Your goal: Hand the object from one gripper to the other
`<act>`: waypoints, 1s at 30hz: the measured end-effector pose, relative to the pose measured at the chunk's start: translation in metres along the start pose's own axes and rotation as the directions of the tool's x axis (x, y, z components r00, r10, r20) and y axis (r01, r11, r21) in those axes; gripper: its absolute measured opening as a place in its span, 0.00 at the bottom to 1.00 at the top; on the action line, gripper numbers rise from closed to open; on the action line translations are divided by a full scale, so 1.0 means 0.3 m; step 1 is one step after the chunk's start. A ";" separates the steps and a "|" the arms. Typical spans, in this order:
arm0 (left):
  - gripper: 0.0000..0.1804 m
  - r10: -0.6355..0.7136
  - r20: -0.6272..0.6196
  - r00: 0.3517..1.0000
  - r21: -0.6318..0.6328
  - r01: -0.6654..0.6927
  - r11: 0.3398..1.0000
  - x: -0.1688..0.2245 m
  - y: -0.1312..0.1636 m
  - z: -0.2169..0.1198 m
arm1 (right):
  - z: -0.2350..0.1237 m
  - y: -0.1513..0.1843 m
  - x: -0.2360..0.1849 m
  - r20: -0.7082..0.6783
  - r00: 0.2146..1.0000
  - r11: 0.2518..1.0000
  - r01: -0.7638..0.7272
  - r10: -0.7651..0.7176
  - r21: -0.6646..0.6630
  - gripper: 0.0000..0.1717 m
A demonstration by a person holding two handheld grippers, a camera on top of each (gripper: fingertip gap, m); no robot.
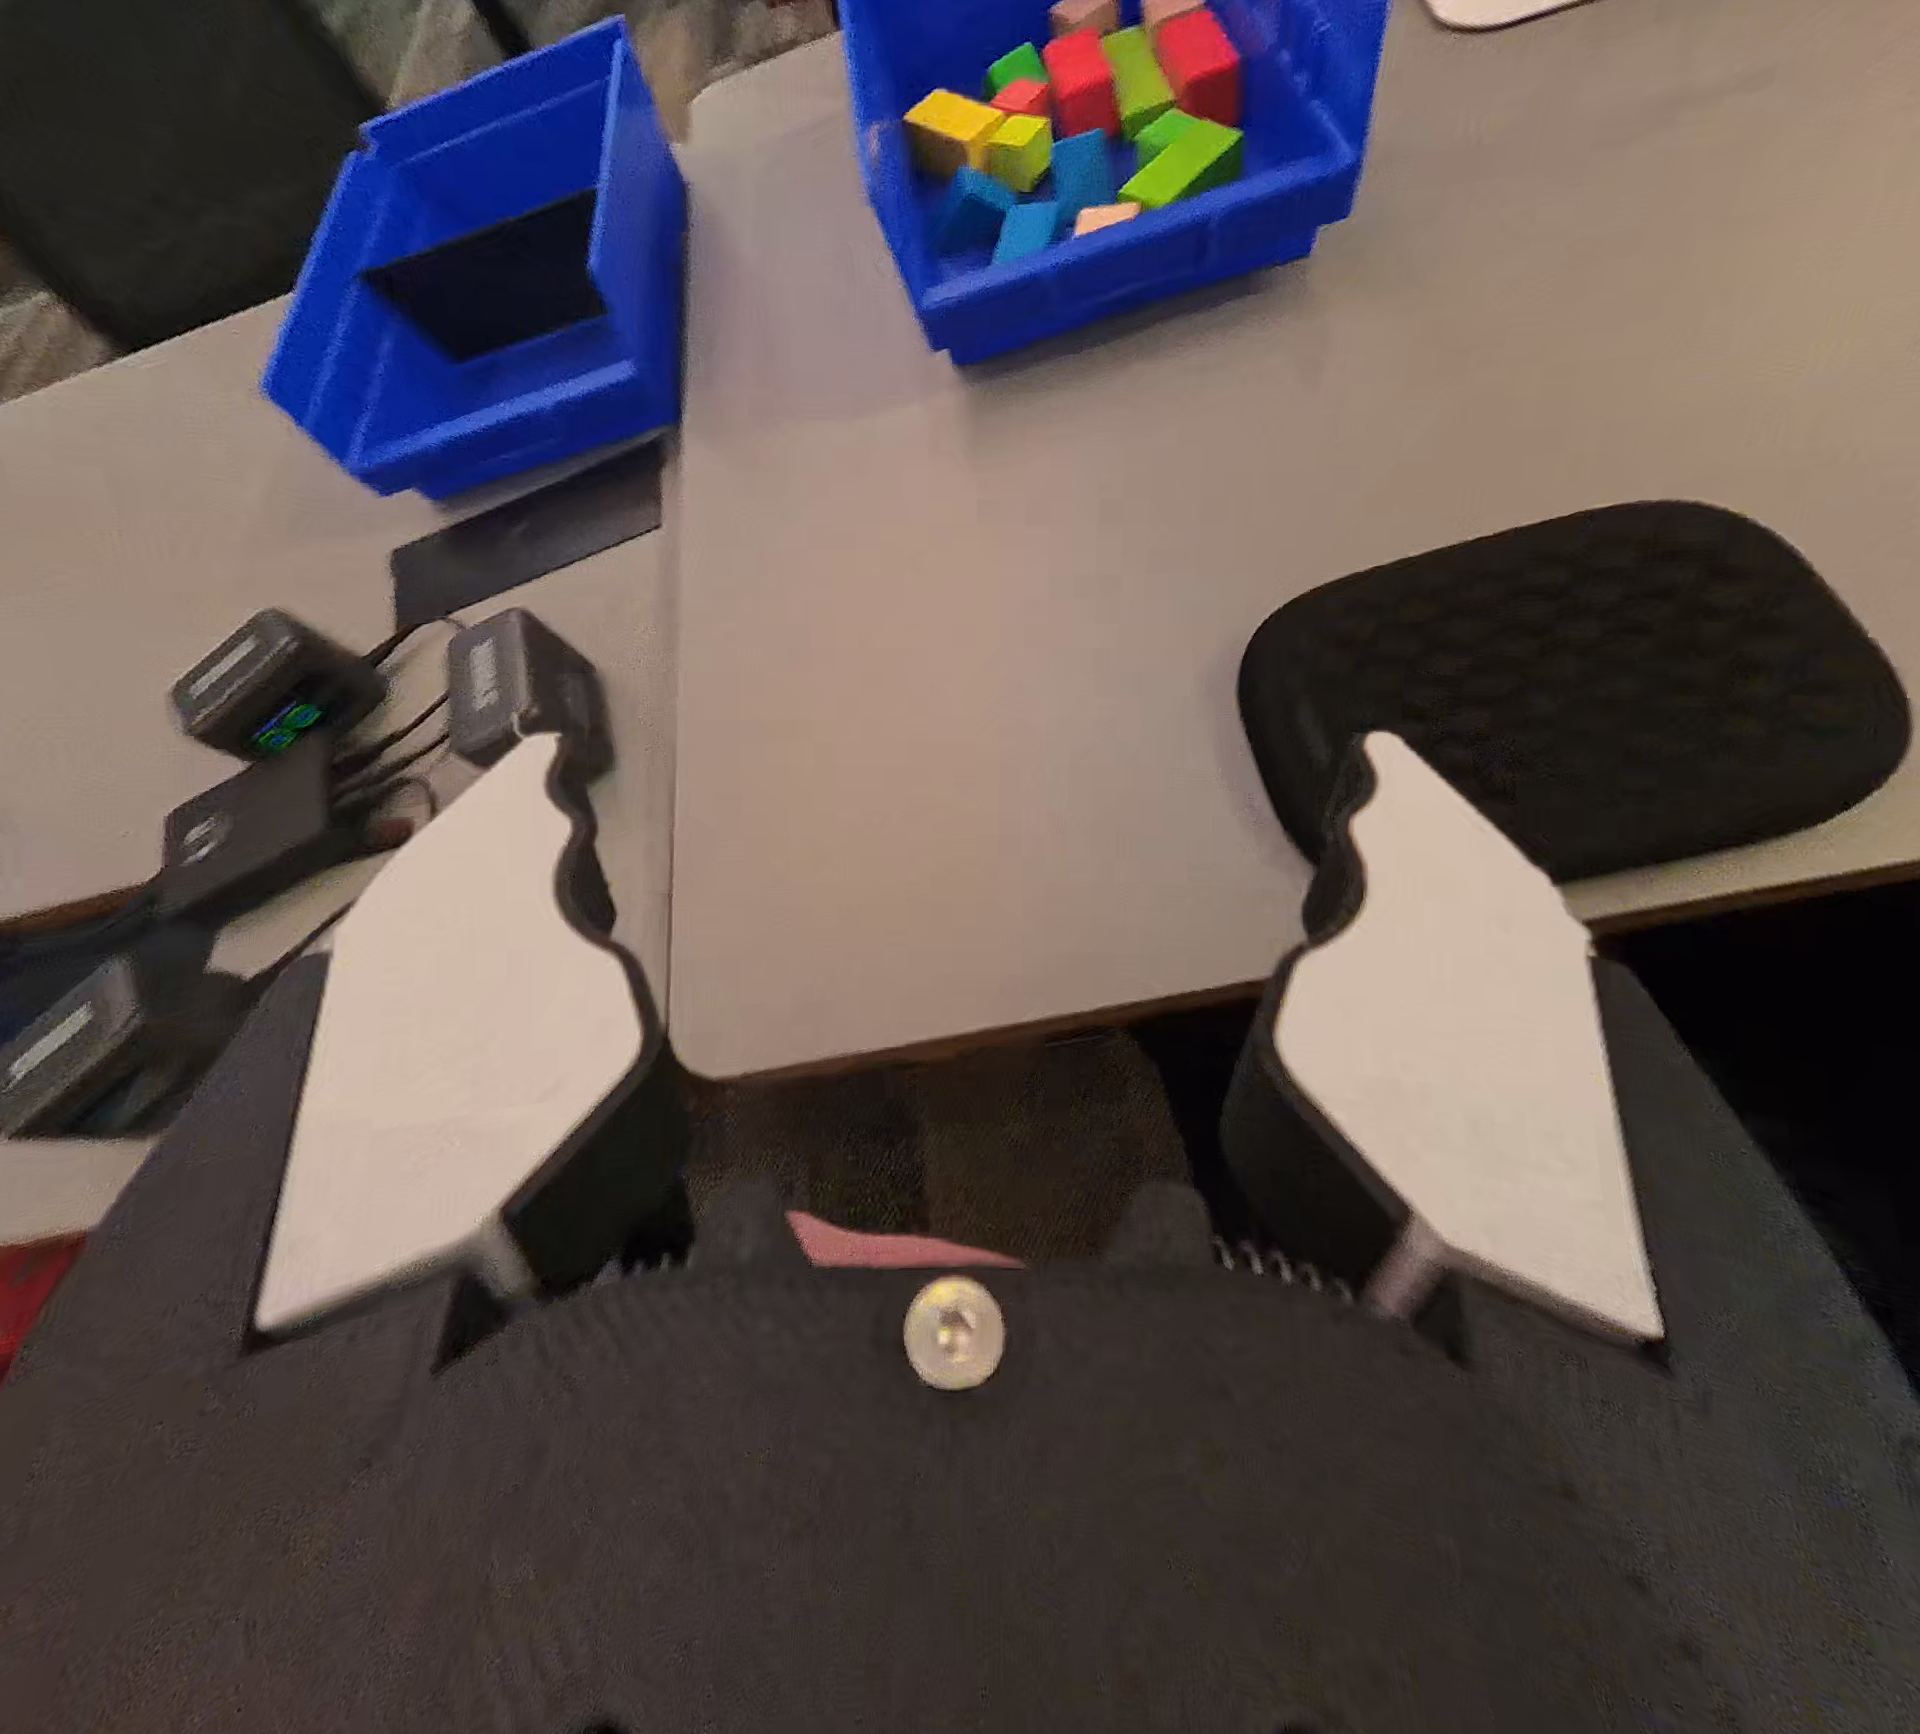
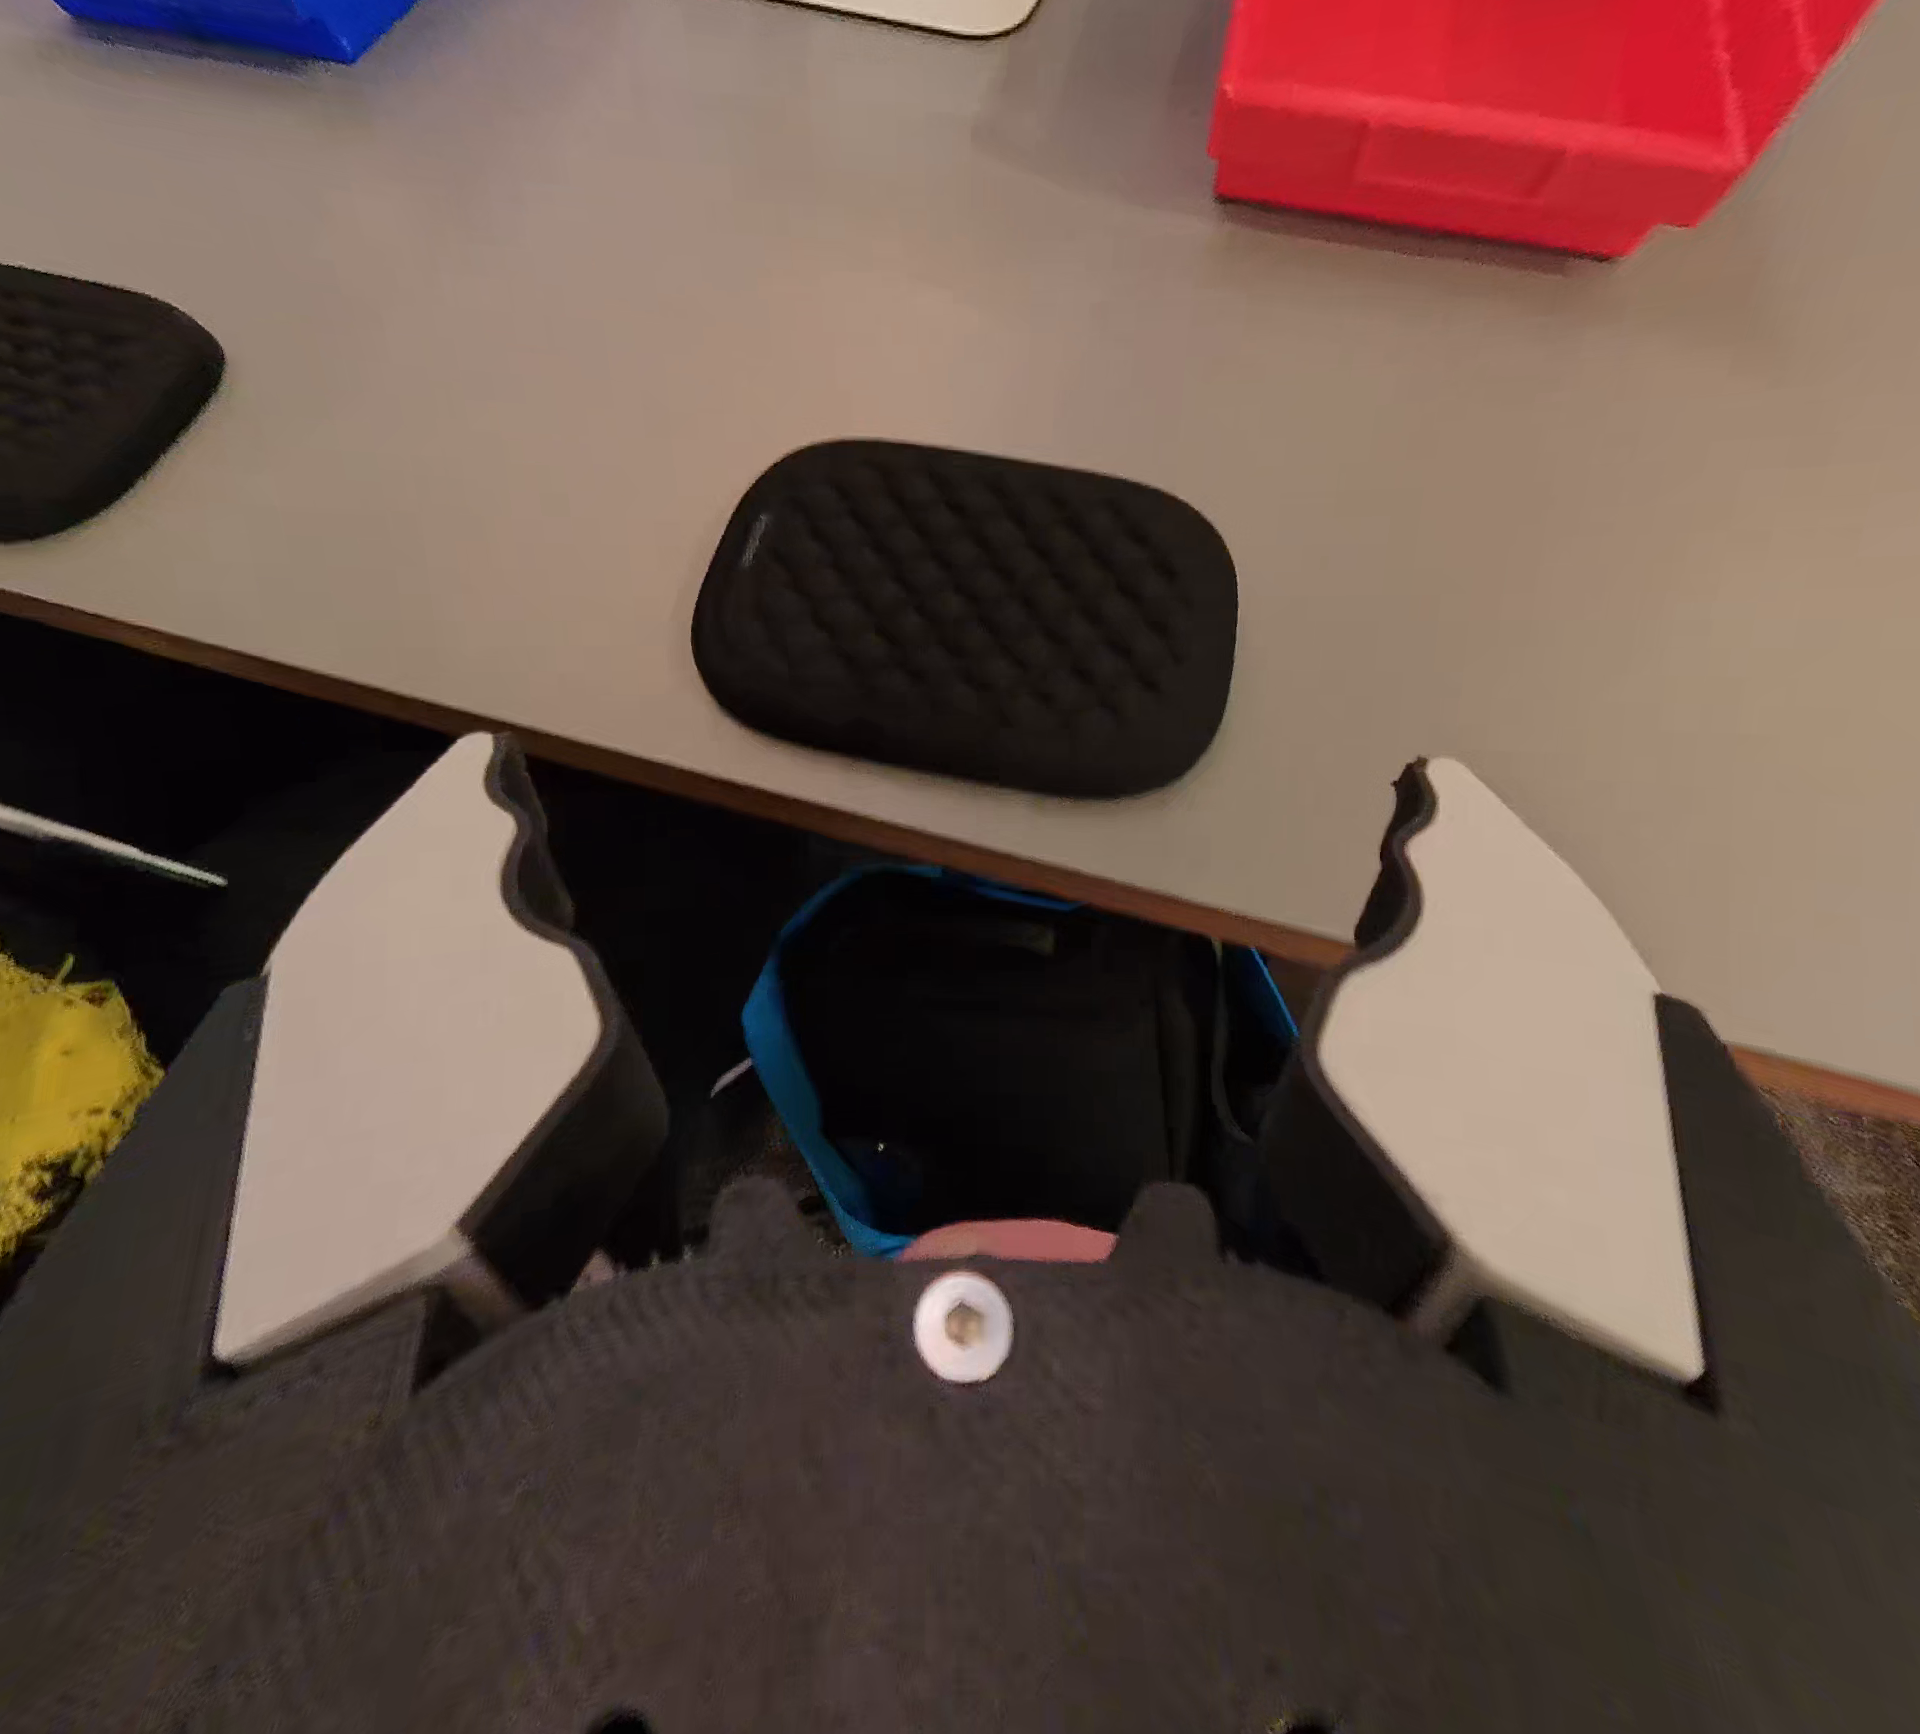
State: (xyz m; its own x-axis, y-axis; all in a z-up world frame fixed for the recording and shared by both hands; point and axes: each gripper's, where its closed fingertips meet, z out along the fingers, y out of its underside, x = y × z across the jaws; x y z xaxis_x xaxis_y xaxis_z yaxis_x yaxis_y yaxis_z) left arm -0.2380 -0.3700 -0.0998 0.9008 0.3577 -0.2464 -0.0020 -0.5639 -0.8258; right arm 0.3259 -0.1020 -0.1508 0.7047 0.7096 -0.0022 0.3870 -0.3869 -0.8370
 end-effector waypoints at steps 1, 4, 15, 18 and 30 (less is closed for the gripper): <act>0.72 -0.008 0.009 1.000 0.011 0.008 1.000 -0.001 0.008 -0.021 | -0.009 0.010 -0.017 -0.003 1.000 1.000 0.005 -0.005 0.001 0.84; 0.71 -0.068 -0.036 0.997 0.092 0.071 0.993 0.041 -0.052 -0.004 | 0.045 -0.047 -0.078 0.035 0.998 0.997 0.055 -0.056 0.048 0.84; 0.70 0.215 -0.446 0.869 0.379 -0.035 0.925 0.726 -0.584 0.481 | 0.650 -0.509 -0.476 0.420 0.845 0.937 0.242 -0.332 0.253 0.85; 0.70 0.232 -0.475 0.849 0.371 -0.046 0.928 0.877 -0.662 0.676 | 0.859 -0.613 -0.458 0.445 0.846 0.949 0.204 -0.295 0.242 0.84; 0.67 0.135 -0.465 0.875 0.336 0.034 0.941 1.022 -0.747 1.152 | 1.297 -0.723 -0.275 0.428 0.870 0.950 0.126 -0.244 0.286 0.80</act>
State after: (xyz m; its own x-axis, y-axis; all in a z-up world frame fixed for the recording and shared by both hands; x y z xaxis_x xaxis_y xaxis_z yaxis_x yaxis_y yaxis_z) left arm -0.1114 0.1233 -0.1655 0.9899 -0.1091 -0.0907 -0.1172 -0.2685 -0.9561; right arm -0.0476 0.1526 -0.1819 0.2647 0.9638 -0.0319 0.2860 -0.1100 -0.9519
